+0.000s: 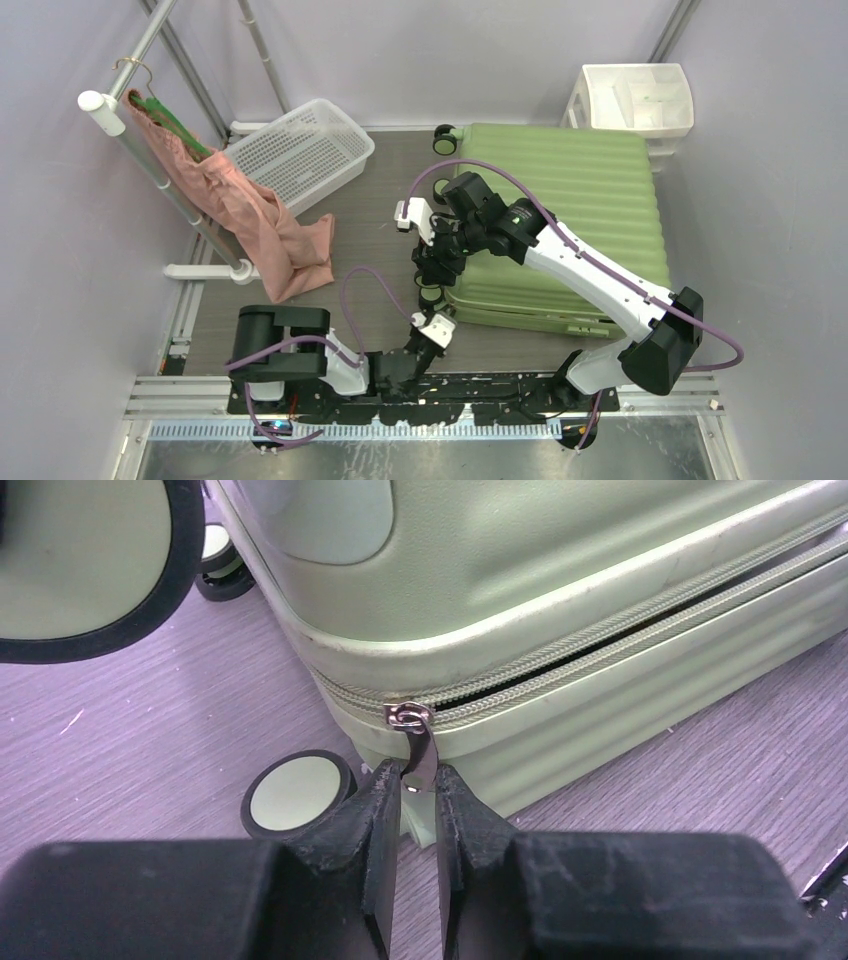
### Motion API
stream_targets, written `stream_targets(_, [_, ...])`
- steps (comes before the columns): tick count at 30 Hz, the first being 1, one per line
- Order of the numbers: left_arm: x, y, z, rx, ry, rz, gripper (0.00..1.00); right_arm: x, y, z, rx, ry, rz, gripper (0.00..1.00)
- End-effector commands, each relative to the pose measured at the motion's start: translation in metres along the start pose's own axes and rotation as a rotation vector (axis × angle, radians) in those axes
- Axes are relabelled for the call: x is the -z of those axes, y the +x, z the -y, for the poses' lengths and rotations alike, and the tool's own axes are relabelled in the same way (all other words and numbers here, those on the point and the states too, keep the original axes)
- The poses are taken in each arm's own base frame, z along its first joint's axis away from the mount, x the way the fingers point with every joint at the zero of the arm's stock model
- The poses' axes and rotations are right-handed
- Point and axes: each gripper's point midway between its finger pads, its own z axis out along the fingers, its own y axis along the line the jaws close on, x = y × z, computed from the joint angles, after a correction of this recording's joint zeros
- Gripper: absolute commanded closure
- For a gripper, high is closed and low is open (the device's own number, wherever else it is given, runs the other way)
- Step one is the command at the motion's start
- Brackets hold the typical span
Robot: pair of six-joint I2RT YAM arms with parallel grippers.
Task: Open, take out, and arrange the luggage
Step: Unzip the luggage at the center of the board.
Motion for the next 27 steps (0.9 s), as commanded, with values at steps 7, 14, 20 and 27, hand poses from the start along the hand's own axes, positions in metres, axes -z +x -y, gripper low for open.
stream_targets(7, [-0.004, -0.021, -0.020, 0.112, -0.080, 0.052, 0.76, 0.016, -0.034, -0.005, -0.151, -0.004, 0.136, 0.89])
stream_targets(14, [-0.003, -0.025, -0.021, 0.118, -0.066, 0.058, 0.71, 0.016, -0.034, -0.005, -0.152, -0.006, 0.135, 0.89])
stream_targets(20, [-0.001, -0.026, -0.013, 0.097, 0.006, 0.066, 0.69, 0.016, -0.034, -0.006, -0.153, -0.008, 0.134, 0.90])
stream_targets(27, [0.003, -0.024, -0.002, 0.031, 0.103, 0.074, 0.70, 0.016, -0.033, -0.006, -0.153, -0.010, 0.132, 0.89])
